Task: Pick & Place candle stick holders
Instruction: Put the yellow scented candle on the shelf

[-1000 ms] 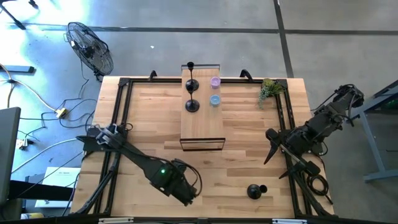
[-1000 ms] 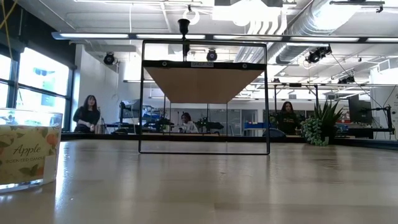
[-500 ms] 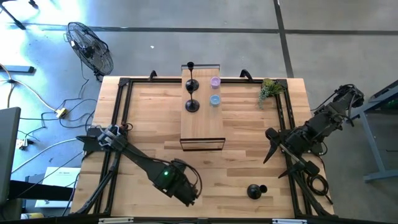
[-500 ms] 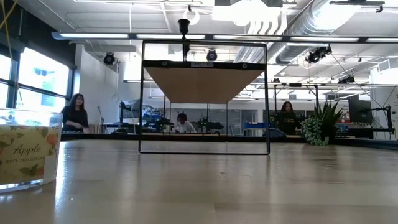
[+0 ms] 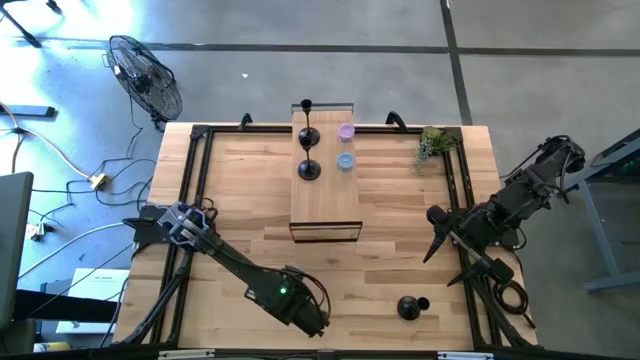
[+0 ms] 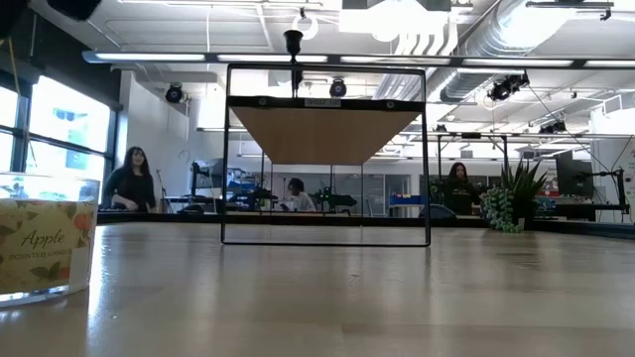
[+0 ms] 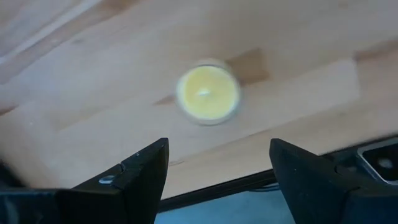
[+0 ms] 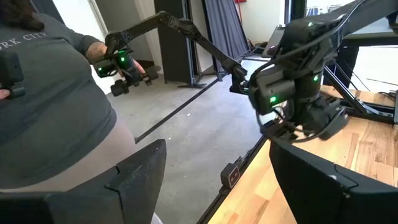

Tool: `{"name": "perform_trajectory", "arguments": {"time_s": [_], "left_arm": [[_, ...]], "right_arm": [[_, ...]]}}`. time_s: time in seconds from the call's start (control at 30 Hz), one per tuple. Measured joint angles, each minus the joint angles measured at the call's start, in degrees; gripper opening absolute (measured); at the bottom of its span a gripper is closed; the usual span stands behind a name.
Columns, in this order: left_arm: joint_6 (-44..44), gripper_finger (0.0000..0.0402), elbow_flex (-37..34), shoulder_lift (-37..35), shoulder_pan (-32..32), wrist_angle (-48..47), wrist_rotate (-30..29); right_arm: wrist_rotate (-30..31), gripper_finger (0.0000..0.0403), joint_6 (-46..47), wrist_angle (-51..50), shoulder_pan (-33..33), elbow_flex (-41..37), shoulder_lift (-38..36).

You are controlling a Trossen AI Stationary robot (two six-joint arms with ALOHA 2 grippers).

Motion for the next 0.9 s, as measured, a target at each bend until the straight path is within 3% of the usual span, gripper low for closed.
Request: {"name": "perform_trajectory", "arguments": {"time_s": [0.33, 0.53, 0.9], "left_arm": [[2.33, 0.0273, -1.92, 1.36, 0.41, 4.32, -1.56], [3.54, 0.0273, -7.56, 1.43, 0.39, 7.19, 4.54], [3.89, 0.0273, -9.84, 1.45, 1.11, 9.74, 0.75]], "right_arm": [[0.07, 0.0281, 1.29, 0.00, 0.00, 0.00, 0.00], [-0.22, 0.0281, 1.32, 0.00, 0.00, 0.00, 0.00], [-0.31, 0.0281, 0.38, 0.00, 0.00, 0.00, 0.07]]}}
